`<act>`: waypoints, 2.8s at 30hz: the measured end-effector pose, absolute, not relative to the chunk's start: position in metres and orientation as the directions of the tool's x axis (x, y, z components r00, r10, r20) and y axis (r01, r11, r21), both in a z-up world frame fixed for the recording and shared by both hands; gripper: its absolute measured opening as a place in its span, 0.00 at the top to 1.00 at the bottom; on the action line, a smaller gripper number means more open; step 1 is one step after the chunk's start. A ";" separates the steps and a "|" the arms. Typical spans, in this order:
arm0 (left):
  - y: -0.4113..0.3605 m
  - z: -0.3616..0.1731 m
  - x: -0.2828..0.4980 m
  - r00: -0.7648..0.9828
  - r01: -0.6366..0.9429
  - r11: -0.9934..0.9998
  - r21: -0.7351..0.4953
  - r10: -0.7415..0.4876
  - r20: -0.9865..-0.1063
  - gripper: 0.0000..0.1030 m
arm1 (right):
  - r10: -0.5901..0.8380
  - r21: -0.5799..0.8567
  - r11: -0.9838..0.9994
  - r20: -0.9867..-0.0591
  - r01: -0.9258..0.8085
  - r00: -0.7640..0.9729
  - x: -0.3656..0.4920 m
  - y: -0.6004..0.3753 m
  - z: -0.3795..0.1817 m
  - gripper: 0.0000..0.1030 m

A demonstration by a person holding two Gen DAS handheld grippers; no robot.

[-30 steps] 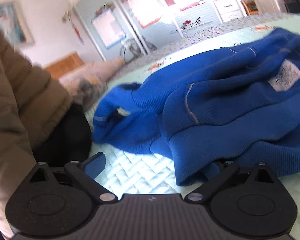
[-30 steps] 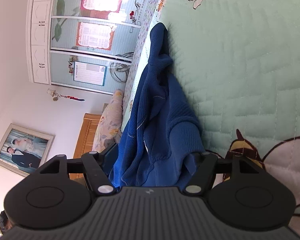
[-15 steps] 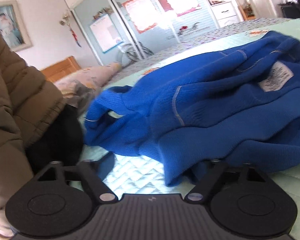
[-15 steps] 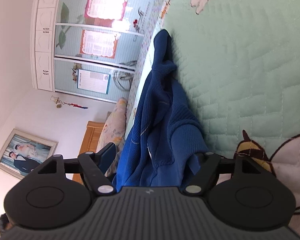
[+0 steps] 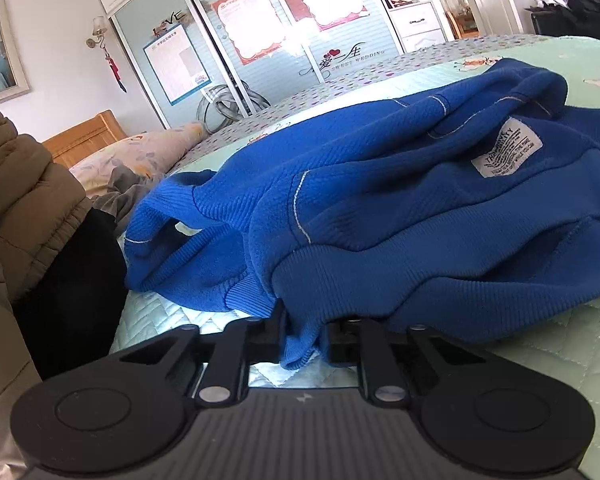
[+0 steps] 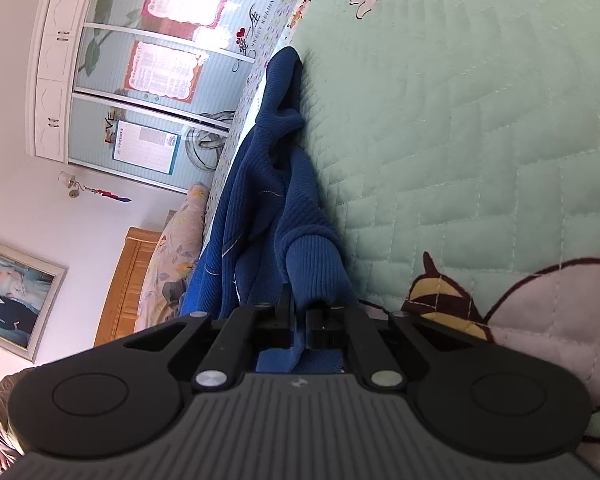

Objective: Fold clothes

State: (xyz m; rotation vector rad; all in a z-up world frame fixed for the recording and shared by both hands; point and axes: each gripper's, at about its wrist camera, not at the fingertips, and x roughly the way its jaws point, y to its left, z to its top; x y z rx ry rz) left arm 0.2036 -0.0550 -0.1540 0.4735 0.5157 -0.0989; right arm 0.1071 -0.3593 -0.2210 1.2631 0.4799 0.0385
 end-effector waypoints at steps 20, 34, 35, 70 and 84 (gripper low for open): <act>-0.052 -0.147 0.204 0.857 0.175 0.912 0.372 0.045 -0.513 0.99 | 0.230 0.901 0.380 -0.311 0.209 0.922 0.122 -0.355 -0.212 0.96; -0.035 -0.017 0.124 0.971 0.094 0.918 0.385 0.001 -0.240 0.99 | 0.210 0.813 0.575 -0.042 -0.089 0.977 0.069 -0.356 -0.070 0.97; -0.033 -0.004 0.117 0.976 0.087 0.922 0.378 -0.002 -0.220 0.98 | 0.210 0.806 0.580 -0.012 -0.114 0.978 0.062 -0.356 -0.057 0.97; -0.040 0.135 0.282 0.841 0.180 0.965 0.191 -0.050 -0.538 0.97 | 0.252 0.701 0.701 -0.067 -0.134 0.965 0.121 -0.388 0.125 0.97; -0.059 0.483 0.284 0.992 -0.115 0.967 0.229 0.099 0.082 0.88 | 0.201 0.473 0.796 0.383 -0.378 0.902 0.186 -0.394 0.395 0.97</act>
